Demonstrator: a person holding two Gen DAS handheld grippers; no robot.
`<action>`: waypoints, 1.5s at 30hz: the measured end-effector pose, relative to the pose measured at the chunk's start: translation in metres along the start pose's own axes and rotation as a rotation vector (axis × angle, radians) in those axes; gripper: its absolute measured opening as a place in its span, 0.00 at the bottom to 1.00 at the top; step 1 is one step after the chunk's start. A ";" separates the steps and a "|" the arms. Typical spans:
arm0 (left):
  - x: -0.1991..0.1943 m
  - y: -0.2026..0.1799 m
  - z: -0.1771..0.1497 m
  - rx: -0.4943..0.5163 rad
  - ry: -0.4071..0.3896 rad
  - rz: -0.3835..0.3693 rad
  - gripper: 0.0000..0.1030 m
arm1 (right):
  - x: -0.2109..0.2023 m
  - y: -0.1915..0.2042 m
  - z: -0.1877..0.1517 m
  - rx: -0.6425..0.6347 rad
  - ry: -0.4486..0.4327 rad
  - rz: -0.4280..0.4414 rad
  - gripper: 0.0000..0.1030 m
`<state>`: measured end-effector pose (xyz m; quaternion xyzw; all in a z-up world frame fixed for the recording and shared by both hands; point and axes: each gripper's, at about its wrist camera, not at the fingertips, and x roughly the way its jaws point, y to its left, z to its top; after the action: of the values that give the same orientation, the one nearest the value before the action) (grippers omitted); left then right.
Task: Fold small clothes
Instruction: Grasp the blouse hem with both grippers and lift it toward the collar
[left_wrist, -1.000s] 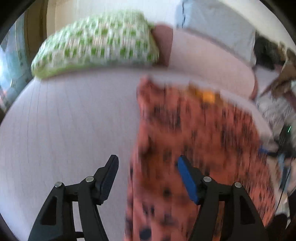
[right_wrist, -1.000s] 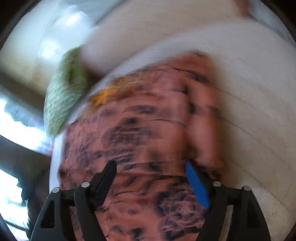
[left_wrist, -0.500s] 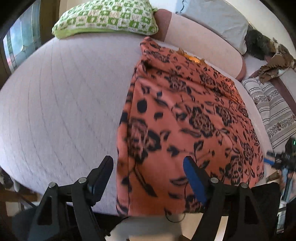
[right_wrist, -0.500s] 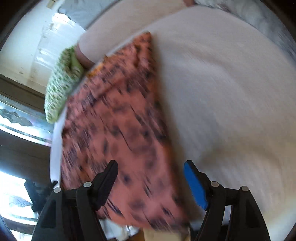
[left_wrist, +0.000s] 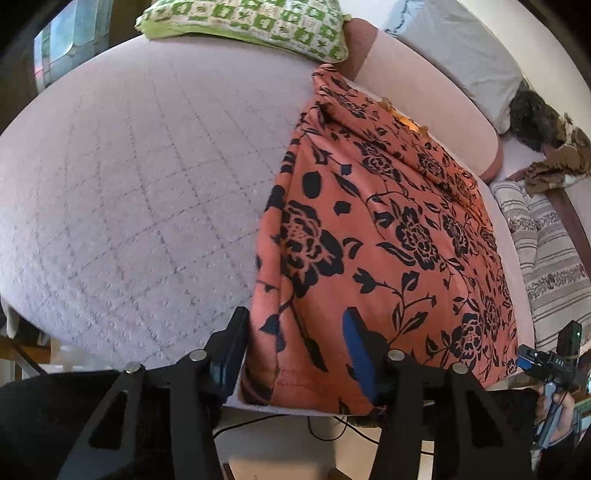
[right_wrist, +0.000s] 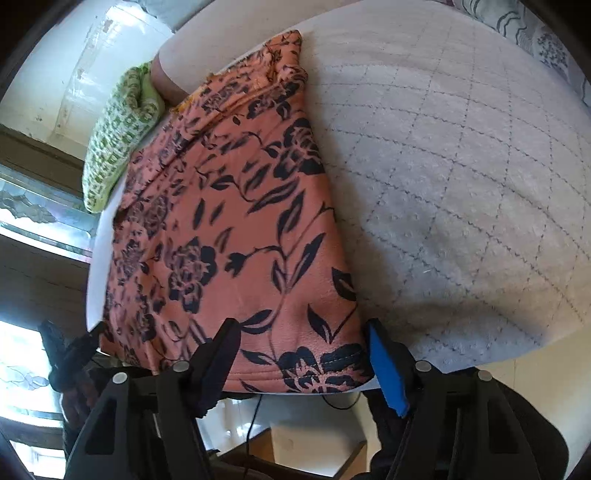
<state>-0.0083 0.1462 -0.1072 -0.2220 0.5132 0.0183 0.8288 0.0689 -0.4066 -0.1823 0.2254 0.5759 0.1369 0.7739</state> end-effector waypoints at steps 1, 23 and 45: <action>0.002 0.000 -0.001 0.002 0.014 0.000 0.51 | -0.002 -0.001 -0.001 0.001 -0.002 0.002 0.69; 0.003 -0.005 0.001 0.085 0.059 0.021 0.53 | 0.008 -0.016 0.003 0.130 0.036 0.121 0.55; 0.025 0.007 0.016 -0.014 0.113 -0.008 0.06 | 0.005 -0.021 0.007 0.226 -0.004 0.233 0.06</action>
<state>0.0149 0.1537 -0.1253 -0.2307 0.5580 0.0061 0.7971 0.0762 -0.4241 -0.1951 0.3767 0.5562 0.1596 0.7234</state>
